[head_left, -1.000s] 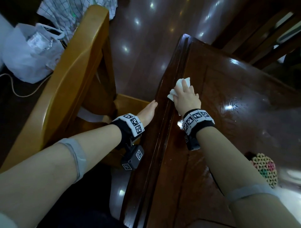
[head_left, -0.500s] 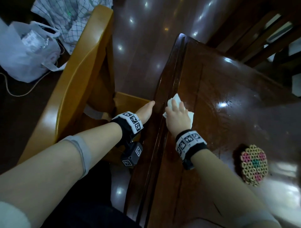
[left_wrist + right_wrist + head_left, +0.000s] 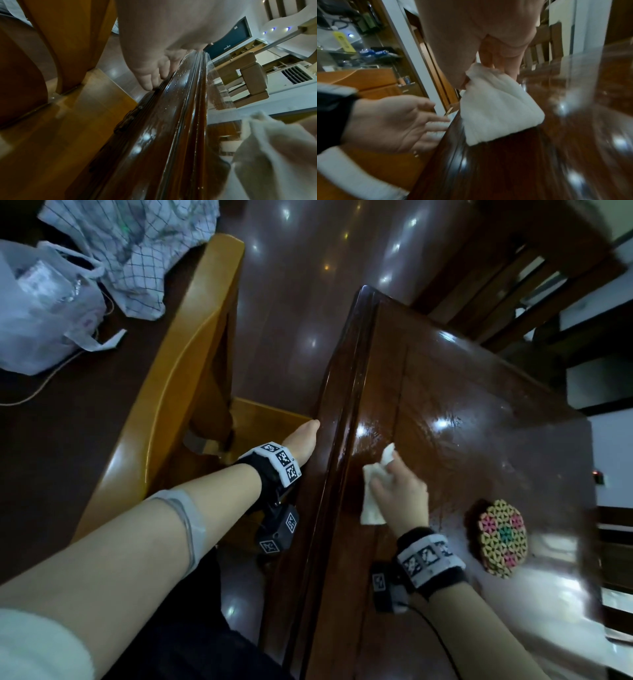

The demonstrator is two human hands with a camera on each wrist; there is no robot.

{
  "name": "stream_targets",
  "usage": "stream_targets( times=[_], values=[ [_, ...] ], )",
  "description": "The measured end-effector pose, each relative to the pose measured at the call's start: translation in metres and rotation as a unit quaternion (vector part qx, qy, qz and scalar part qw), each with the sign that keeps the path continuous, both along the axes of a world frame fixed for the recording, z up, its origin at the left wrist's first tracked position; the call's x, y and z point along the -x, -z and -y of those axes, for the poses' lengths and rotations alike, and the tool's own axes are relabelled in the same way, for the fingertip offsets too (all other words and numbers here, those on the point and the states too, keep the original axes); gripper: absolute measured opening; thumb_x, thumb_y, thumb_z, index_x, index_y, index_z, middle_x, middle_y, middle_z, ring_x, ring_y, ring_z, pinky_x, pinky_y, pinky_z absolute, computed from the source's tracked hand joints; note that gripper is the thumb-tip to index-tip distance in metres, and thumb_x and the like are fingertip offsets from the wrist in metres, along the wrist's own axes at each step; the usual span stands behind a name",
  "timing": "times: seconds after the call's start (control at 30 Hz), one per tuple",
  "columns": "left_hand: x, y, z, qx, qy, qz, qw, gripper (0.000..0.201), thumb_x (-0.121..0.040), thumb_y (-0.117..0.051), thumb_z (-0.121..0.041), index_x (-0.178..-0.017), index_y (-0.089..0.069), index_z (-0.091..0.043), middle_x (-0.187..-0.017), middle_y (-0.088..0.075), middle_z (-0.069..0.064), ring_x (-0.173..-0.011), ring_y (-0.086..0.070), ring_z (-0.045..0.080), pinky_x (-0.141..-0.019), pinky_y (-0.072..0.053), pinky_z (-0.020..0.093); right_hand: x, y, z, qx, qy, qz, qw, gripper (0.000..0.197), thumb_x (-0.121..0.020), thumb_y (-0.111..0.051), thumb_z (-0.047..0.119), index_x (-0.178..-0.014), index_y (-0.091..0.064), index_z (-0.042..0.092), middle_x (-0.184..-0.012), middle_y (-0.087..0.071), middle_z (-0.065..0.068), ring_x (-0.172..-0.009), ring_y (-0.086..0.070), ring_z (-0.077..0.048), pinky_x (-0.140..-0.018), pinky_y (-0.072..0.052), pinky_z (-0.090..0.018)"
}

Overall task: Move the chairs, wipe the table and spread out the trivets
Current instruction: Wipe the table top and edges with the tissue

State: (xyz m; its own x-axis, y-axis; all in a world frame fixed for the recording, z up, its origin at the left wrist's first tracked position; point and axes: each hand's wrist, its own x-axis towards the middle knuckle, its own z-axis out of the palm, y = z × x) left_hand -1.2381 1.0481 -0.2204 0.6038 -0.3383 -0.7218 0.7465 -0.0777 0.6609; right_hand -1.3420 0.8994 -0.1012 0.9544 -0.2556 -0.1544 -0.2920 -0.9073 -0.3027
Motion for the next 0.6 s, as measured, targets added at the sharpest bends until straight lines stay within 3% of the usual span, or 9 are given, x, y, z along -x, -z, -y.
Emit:
stream_targets(
  times=[0.07, 0.1, 0.17, 0.23, 0.3, 0.37, 0.43, 0.5, 0.6],
  values=[
    [-0.004, 0.009, 0.003, -0.002, -0.005, 0.007, 1.0, 0.084, -0.072, -0.024, -0.066, -0.138, -0.049, -0.021, -0.14, -0.051, 0.003, -0.129, -0.046, 0.025, -0.112, -0.032, 0.046, -0.031, -0.006, 0.016, 0.016, 0.01, 0.02, 1.0, 0.009, -0.093, -0.055, 0.017, -0.089, -0.056, 0.009, -0.071, -0.057, 0.0, -0.056, -0.049, -0.009, -0.053, -0.038, -0.011],
    [-0.006, 0.015, 0.004, -0.001, 0.0, 0.011, 1.0, 0.086, -0.07, -0.023, -0.07, -0.137, -0.049, -0.022, -0.14, -0.052, 0.003, -0.129, -0.047, 0.025, -0.111, -0.033, 0.047, -0.049, -0.005, 0.024, 0.02, 0.011, 0.034, 0.999, 0.012, -0.095, -0.053, 0.02, -0.088, -0.056, 0.01, -0.079, -0.062, -0.005, -0.062, -0.055, -0.013, -0.06, -0.042, -0.018],
    [-0.014, 0.029, 0.008, 0.005, 0.012, 0.02, 1.0, 0.087, -0.069, -0.022, -0.073, -0.137, -0.048, -0.025, -0.14, -0.051, 0.001, -0.13, -0.046, 0.023, -0.111, -0.033, 0.047, -0.087, 0.001, 0.037, 0.019, 0.01, 0.045, 0.999, 0.019, -0.098, -0.049, 0.026, -0.104, -0.061, 0.012, -0.124, -0.062, -0.014, -0.103, -0.063, -0.027, -0.086, -0.05, -0.037],
    [-0.022, 0.044, 0.013, 0.0, 0.015, 0.023, 1.0, 0.083, -0.074, -0.021, -0.072, -0.14, -0.044, -0.027, -0.144, -0.047, -0.003, -0.133, -0.043, 0.019, -0.113, -0.03, 0.045, -0.127, 0.013, 0.045, 0.018, 0.003, -0.033, 0.999, 0.038, -0.101, -0.042, 0.032, -0.135, -0.049, 0.02, -0.157, -0.029, -0.005, -0.143, -0.028, -0.028, -0.112, -0.033, -0.045],
    [-0.029, 0.055, 0.02, -0.001, 0.02, 0.035, 0.999, 0.076, -0.08, -0.022, -0.069, -0.141, -0.043, -0.028, -0.145, -0.046, -0.003, -0.134, -0.041, 0.018, -0.114, -0.029, 0.045, -0.164, 0.026, 0.048, 0.031, -0.014, -0.159, 0.987, 0.05, -0.101, -0.036, 0.036, -0.15, -0.028, 0.028, -0.162, -0.009, 0.001, -0.149, -0.002, -0.026, -0.118, -0.017, -0.053],
    [-0.032, 0.025, 0.014, -0.012, 0.029, 0.043, 0.999, 0.068, -0.088, -0.022, -0.064, -0.142, -0.042, -0.028, -0.147, -0.043, -0.004, -0.136, -0.039, 0.019, -0.115, -0.027, 0.046, -0.19, 0.041, 0.049, 0.051, -0.04, -0.226, 0.972, 0.055, -0.1, -0.033, 0.036, -0.153, -0.016, 0.03, -0.162, -0.003, 0.001, -0.149, 0.003, -0.028, -0.116, -0.014, -0.06],
    [-0.034, -0.011, 0.005, -0.014, 0.027, 0.042, 0.999, 0.057, -0.099, -0.022, -0.049, -0.149, -0.032, -0.023, -0.153, -0.033, -0.006, -0.141, -0.029, 0.016, -0.118, -0.018, 0.04, -0.203, 0.053, 0.048, 0.058, -0.063, -0.218, 0.972, 0.055, -0.102, -0.03, 0.032, -0.153, -0.011, 0.03, -0.162, -0.003, -0.001, -0.149, 0.003, -0.03, -0.117, -0.014, -0.059],
    [-0.036, -0.016, 0.005, -0.021, 0.02, 0.044, 0.999, 0.051, -0.104, -0.021, -0.036, -0.152, -0.023, -0.017, -0.157, -0.024, -0.004, -0.145, -0.021, 0.015, -0.118, -0.014, 0.032, -0.212, 0.06, 0.048, 0.045, -0.054, -0.157, 0.985, 0.054, -0.103, -0.031, 0.029, -0.153, -0.011, 0.029, -0.162, -0.004, 0.001, -0.149, 0.0, -0.028, -0.117, -0.019, -0.054],
    [-0.035, -0.018, 0.007, -0.025, 0.008, 0.061, 0.998, 0.05, -0.105, -0.02, -0.033, -0.152, -0.022, -0.016, -0.158, -0.023, -0.002, -0.145, -0.02, 0.013, -0.117, -0.014, 0.031, -0.227, 0.062, 0.054, 0.038, -0.008, -0.092, 0.995, 0.058, -0.102, -0.037, 0.032, -0.154, -0.01, 0.026, -0.163, -0.002, 0.002, -0.149, -0.003, -0.025, -0.118, -0.021, -0.047]
  ],
)
